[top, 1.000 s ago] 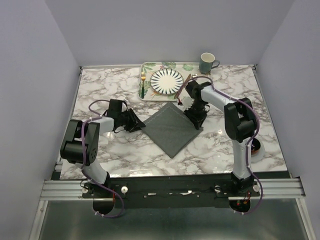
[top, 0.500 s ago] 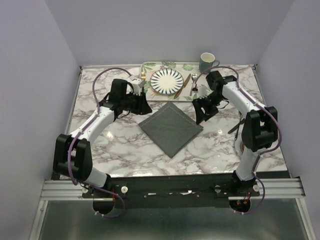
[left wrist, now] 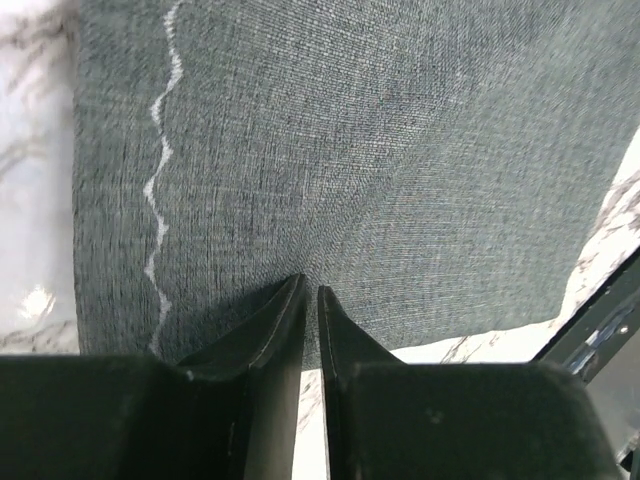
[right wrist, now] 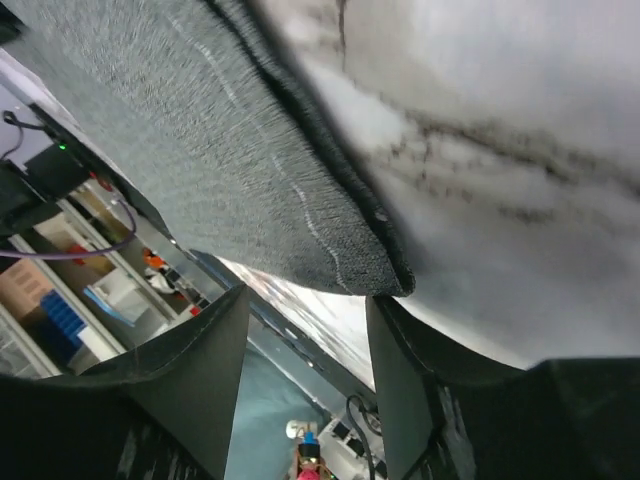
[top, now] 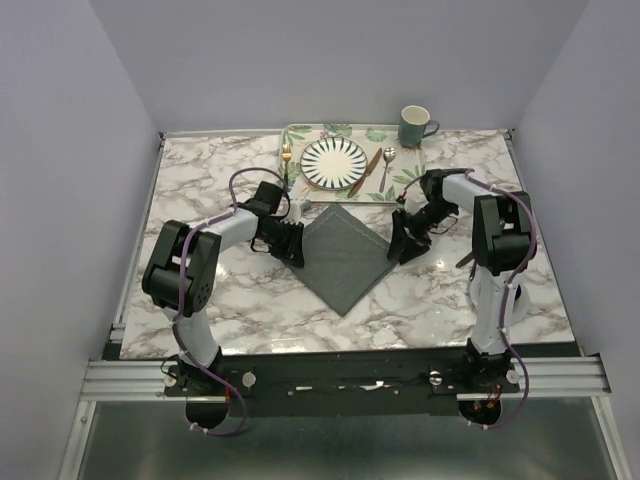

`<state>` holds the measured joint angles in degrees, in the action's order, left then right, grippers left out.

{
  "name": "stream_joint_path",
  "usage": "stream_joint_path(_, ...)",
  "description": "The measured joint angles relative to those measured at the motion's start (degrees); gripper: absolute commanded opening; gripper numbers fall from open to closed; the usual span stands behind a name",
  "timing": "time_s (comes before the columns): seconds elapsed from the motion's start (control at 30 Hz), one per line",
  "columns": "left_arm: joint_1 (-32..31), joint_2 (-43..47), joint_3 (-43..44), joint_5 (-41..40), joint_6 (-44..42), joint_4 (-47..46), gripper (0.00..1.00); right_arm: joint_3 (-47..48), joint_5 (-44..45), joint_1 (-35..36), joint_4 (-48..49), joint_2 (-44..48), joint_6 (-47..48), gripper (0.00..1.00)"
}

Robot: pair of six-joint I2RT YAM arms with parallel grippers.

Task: Fold the napkin into a case and place the utensils inside
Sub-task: Smooth out the lower triangle-folded napkin at the center of the board.

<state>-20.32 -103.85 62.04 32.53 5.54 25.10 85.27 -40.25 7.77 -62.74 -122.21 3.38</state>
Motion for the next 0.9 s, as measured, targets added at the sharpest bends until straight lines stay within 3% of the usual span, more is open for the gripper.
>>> stream_joint_path(0.07,0.00,0.39,-0.79,-0.61,-0.48,0.44,0.23,0.87,-1.25,0.00,0.68,-1.62,-0.92,0.49)
stream_joint_path(0.17,0.00,1.90,-2.19,-1.40,-1.49,0.92,0.23,1.86,-3.23,0.00,1.51,-3.98,-2.89,0.25)
stream_joint_path(0.2,0.00,2.38,-2.58,-1.64,-1.90,1.05,0.22,2.01,-3.58,0.00,1.57,-4.50,-3.32,0.06)
stream_joint_path(0.23,0.00,2.97,-3.06,-1.99,-2.47,1.16,0.22,2.12,-4.02,-0.07,1.81,-5.01,-3.45,0.01)
stream_joint_path(0.33,0.00,4.48,-4.22,-2.38,-3.98,1.18,0.22,2.51,-4.76,-0.13,2.36,-5.68,-4.00,0.01)
stream_joint_path(0.37,0.00,5.35,-4.81,-2.47,-4.83,1.16,0.24,2.67,-5.07,-0.13,2.49,-5.68,-3.76,0.02)
stream_joint_path(0.47,-0.02,9.14,-6.60,-2.54,-7.37,1.16,0.34,2.86,-5.31,-0.13,3.13,-5.62,-2.93,0.20)
stream_joint_path(0.5,-0.09,10.03,-6.62,-2.56,-7.96,1.16,0.38,2.84,-5.42,-0.15,3.15,-5.55,-2.82,0.32)
stream_joint_path(0.63,-3.21,14.60,-6.05,-4.02,-11.52,-0.46,0.49,1.36,-6.25,-0.74,3.63,-3.54,-2.23,0.56)
stream_joint_path(0.77,-9.09,15.67,-4.44,-5.95,-13.09,-2.23,0.60,0.02,-6.54,-1.42,3.82,-0.92,-2.62,0.63)
stream_joint_path(0.9,-16.79,15.67,-4.35,-9.86,-13.27,-4.42,0.61,-0.09,-6.64,-1.64,4.92,-0.85,-4.63,0.63)
